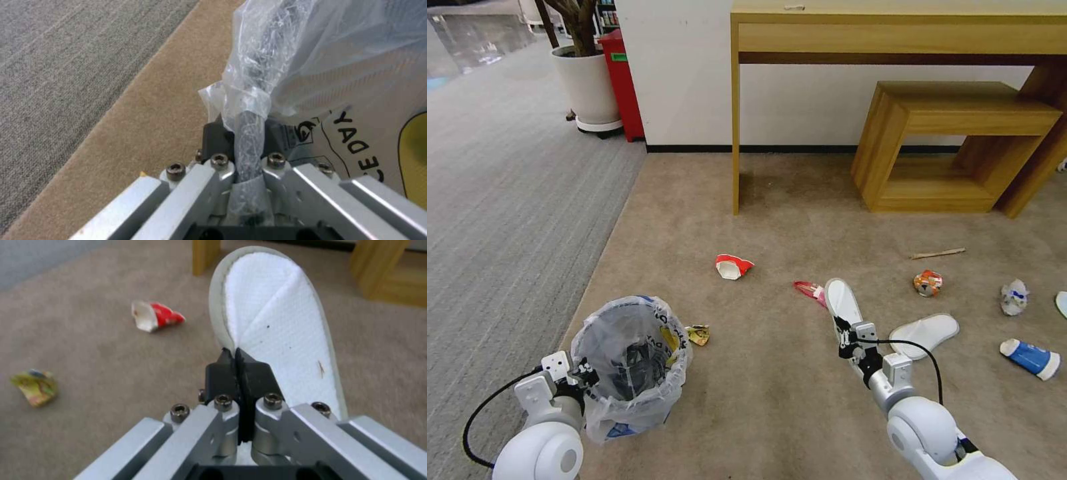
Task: Pick up the trash bin and place the garbage on the floor into it.
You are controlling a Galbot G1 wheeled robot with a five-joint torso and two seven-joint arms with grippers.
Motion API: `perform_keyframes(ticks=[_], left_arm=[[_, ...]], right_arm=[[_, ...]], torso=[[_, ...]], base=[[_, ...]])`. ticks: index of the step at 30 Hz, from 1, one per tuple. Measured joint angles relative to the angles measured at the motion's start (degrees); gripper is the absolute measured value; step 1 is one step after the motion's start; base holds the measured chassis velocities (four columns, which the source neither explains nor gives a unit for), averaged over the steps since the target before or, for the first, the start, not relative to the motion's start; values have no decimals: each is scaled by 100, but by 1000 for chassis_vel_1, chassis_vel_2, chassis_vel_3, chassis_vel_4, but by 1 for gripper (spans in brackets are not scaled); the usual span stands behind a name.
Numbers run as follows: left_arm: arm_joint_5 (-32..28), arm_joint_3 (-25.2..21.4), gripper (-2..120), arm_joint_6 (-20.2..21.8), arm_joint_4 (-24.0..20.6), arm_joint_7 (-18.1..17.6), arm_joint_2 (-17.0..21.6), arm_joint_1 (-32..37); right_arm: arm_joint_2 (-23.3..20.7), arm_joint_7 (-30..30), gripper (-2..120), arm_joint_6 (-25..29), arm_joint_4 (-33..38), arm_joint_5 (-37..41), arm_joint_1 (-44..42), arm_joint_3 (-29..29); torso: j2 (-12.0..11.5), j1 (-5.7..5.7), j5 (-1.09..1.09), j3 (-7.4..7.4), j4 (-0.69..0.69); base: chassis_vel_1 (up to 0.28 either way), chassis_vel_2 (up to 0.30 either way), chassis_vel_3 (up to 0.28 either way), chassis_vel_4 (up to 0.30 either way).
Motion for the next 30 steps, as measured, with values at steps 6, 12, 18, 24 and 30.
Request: perform_keyframes(ticks=[6, 12, 18, 24, 30], left_arm=[[34, 51, 0, 0, 0, 26, 50, 21], [66, 128, 0, 0, 3, 49, 84, 33], [70, 184, 0, -5, 21, 116, 201, 51], [70, 204, 0, -33, 37, 182, 297, 63], [-39, 118, 0, -5, -128, 170, 292, 138]], right_arm=[[-42, -14, 0, 31, 408, 87, -38, 8], [-102, -13, 0, 32, 739, 161, -34, -26], [-251, -64, 0, 70, 1067, 313, 132, -173], [-323, -120, 0, 105, 1190, 411, 300, -349], [-420, -145, 0, 122, 1283, 562, 753, -793]], torso=[[0, 0, 0, 0, 0], [0, 0, -1, 0, 0], [0, 0, -1, 0, 0], [0, 0, -1, 0, 0], [0, 0, 0, 0, 1]], base=[[0, 0, 0, 0], [0, 0, 0, 0], [0, 0, 0, 0], [0, 0, 0, 0], [0, 0, 0, 0]])
